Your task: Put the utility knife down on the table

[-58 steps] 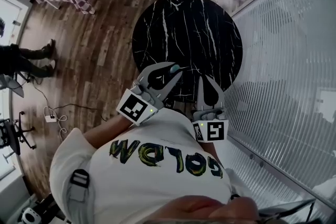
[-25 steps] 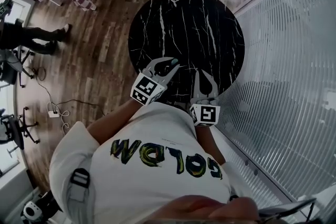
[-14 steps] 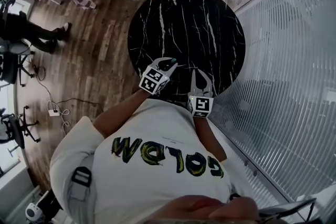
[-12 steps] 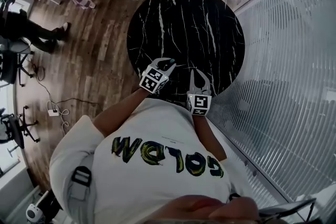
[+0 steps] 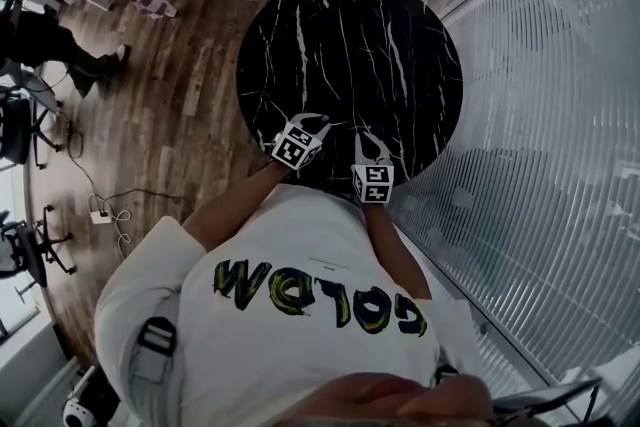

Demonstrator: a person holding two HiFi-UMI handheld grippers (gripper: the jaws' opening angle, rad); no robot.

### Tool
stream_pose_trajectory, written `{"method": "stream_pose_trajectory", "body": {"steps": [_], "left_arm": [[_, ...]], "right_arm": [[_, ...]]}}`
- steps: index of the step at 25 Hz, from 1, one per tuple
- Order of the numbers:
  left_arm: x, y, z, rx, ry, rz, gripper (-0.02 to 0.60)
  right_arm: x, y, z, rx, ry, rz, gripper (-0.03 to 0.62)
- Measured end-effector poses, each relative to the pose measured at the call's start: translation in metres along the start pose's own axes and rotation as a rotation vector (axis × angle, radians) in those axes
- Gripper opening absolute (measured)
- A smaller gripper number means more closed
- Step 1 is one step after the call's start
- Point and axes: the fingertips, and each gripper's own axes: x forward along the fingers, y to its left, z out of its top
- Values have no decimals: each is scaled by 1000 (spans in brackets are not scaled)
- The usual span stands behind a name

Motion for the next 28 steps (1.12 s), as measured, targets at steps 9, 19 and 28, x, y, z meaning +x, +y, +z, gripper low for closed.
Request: {"method": "stream_pose_trajectory", "body": {"steps": [9, 19, 28], "left_arm": [[45, 13, -43, 15, 189, -15, 74], [65, 30, -57, 60, 259, 12, 74], [70, 32, -76, 19, 347, 6, 74]], "right_arm": [[35, 1, -35, 18, 172, 59, 1], [53, 15, -72, 66, 331, 118, 1], [55, 21, -82, 93, 363, 146, 1]]}}
